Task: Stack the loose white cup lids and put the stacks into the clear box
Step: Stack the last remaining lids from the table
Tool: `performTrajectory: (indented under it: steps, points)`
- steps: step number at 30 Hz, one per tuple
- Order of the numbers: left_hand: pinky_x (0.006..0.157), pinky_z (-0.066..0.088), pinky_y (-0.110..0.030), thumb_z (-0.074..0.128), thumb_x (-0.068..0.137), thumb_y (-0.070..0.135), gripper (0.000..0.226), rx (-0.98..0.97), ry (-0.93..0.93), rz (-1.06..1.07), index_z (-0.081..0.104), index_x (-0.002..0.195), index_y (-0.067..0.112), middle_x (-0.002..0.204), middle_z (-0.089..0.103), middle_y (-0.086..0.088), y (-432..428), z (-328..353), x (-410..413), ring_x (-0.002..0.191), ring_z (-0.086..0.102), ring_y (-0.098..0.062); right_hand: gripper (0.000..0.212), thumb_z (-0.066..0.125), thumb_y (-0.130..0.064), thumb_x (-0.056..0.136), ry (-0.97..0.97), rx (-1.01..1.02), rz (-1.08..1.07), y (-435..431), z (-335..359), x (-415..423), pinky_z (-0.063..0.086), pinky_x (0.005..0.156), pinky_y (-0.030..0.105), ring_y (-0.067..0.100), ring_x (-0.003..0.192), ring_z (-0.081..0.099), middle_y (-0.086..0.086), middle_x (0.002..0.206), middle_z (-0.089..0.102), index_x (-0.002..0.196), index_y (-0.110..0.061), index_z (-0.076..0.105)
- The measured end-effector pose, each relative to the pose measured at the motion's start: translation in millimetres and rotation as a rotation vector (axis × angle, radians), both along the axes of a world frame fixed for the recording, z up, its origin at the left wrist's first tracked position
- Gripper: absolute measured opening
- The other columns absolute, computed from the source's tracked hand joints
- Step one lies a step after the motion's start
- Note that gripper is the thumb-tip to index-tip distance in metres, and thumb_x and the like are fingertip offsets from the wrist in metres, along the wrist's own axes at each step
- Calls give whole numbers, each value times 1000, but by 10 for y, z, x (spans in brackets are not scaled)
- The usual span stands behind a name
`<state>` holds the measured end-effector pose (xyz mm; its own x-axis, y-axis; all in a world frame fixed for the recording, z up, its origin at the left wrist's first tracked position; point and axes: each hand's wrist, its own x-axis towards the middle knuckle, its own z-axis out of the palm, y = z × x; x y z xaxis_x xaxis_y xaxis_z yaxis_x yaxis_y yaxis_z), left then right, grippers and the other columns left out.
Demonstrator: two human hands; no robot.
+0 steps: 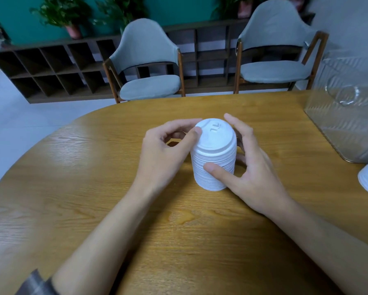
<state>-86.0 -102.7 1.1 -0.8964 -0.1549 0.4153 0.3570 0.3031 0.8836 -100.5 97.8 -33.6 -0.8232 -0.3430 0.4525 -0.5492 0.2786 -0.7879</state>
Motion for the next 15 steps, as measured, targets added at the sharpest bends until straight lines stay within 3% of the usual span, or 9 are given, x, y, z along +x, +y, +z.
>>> performTrajectory:
  steps: [4, 9, 15]
  points:
    - [86, 59, -46, 69, 98, 27, 16, -15, -67, -8, 82, 108, 25, 101, 80, 7, 13, -8, 0, 95, 70, -26, 81, 74, -61, 83, 7, 25, -12, -1, 6, 0, 49, 109, 45, 1, 139, 45, -28, 150, 44, 153, -45, 35]
    - [88, 55, -20, 79, 89, 38, 39, -115, -107, -141, 73, 126, 30, 122, 74, 14, 37, 21, 51, 114, 67, -8, 81, 74, -63, 84, 10, 32, -22, 11, -1, -3, 51, 108, 44, 2, 138, 47, -25, 150, 45, 152, -44, 35]
    - [96, 55, -31, 84, 85, 35, 47, -107, -92, -166, 71, 129, 27, 121, 75, 14, 64, 3, 78, 118, 68, -9, 80, 77, -60, 81, -2, 21, -17, 23, 9, -8, 51, 107, 43, 6, 137, 50, -23, 147, 49, 150, -42, 39]
